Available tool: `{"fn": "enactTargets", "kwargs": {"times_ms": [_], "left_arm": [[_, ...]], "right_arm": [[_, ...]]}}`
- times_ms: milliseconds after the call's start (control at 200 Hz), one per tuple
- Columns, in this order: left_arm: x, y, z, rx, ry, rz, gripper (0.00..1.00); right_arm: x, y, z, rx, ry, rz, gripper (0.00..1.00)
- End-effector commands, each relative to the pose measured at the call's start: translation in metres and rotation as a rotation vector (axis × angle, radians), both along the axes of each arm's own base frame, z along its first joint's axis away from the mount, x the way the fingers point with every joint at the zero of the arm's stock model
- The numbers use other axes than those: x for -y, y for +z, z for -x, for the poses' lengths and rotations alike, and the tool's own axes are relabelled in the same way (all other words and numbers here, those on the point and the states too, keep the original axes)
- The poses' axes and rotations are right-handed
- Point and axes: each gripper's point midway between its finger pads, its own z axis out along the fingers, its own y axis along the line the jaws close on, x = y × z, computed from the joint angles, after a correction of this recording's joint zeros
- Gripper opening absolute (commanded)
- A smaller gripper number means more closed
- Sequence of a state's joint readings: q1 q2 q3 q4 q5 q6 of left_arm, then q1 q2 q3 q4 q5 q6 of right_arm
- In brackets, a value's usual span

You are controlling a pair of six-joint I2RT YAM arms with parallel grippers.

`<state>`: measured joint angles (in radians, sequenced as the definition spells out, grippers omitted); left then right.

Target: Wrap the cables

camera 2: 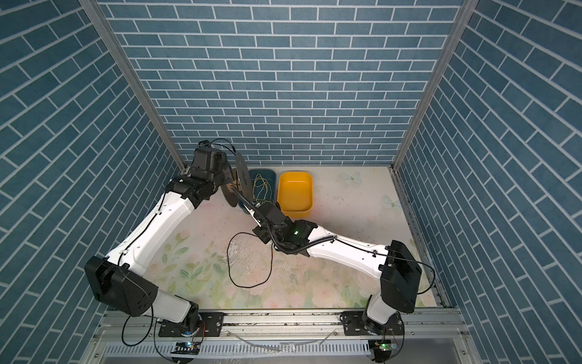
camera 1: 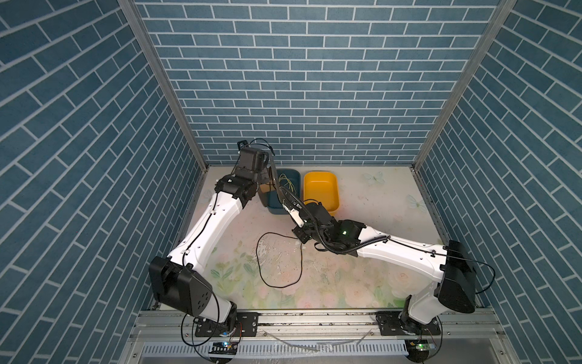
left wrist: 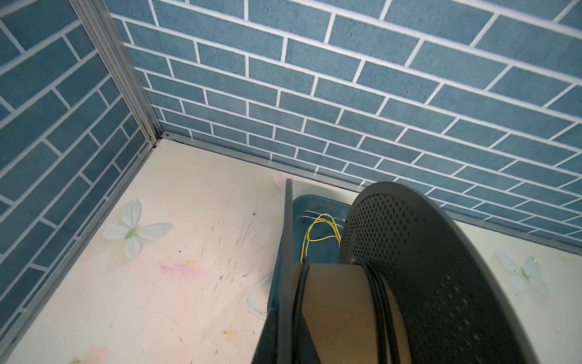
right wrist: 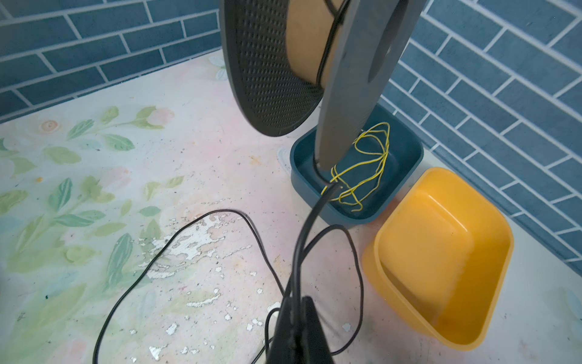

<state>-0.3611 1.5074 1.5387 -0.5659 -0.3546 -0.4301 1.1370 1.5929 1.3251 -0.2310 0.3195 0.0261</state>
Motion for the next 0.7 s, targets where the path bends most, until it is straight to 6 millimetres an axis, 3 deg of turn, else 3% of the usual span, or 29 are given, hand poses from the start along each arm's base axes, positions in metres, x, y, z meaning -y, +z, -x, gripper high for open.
{"fn": "enactTargets", "kwargs": {"times_ms": [0,225,395,525,695], "left_arm": [[-0.007,0.024,0.004,0.035,0.030,-0.121,0.00],[0.017,0.019,0.013,-0.039,-0.028,-0.296,0.00],[0.023,0.003,0.019,-0.126,-0.062,-0.331,0.00],[0.029,-0.002,0.026,-0.147,-0.107,-0.330,0.00],[0.041,-0.010,0.040,-0.183,-0.209,-0.323,0.00]], "right_arm": [[0.004,0.044,-0.002,0.081,-0.003,-0.027,0.00],[0.005,0.076,-0.007,0.137,0.001,-0.030,0.00],[0.006,0.099,-0.009,0.168,0.005,-0.062,0.00],[0.011,0.109,-0.015,0.188,-0.008,-0.073,0.00],[0.030,0.109,-0.040,0.192,-0.077,-0.057,0.00]]}}
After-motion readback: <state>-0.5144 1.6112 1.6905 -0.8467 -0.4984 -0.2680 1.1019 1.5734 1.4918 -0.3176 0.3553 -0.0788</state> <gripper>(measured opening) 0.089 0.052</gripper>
